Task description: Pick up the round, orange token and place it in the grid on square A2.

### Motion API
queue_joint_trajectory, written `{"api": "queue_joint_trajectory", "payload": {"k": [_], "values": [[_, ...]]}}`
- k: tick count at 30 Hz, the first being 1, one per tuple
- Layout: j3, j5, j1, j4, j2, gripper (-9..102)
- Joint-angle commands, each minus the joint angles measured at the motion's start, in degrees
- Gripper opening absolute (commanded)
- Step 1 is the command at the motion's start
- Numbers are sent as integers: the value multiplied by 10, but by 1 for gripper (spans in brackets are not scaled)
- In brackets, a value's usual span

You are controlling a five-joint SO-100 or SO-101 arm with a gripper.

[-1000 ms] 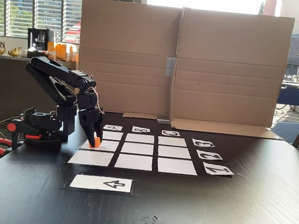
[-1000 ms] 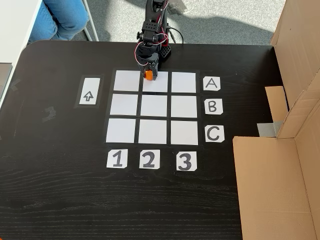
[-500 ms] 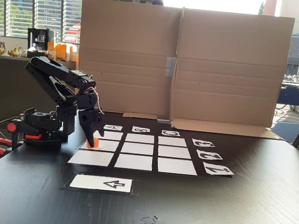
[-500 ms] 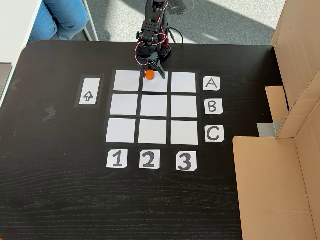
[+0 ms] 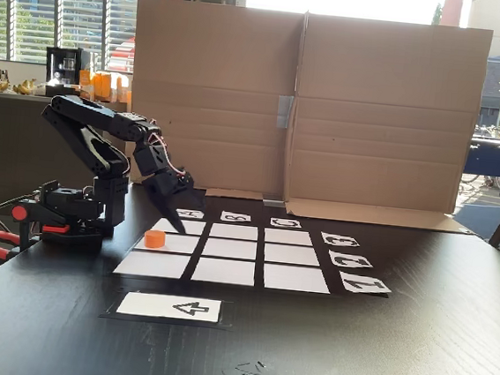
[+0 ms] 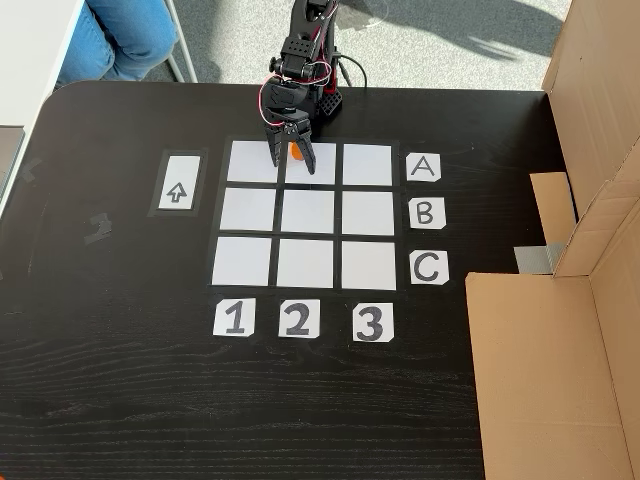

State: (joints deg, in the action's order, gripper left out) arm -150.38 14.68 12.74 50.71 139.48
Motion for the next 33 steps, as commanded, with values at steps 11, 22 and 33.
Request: {"api": "queue_joint_trajectory", "payload": {"k": [11, 22, 33], "values": [[241, 185, 180, -112, 14, 40], [289, 385, 407, -186, 73, 40], [259, 487, 631, -180, 156, 40]]}}
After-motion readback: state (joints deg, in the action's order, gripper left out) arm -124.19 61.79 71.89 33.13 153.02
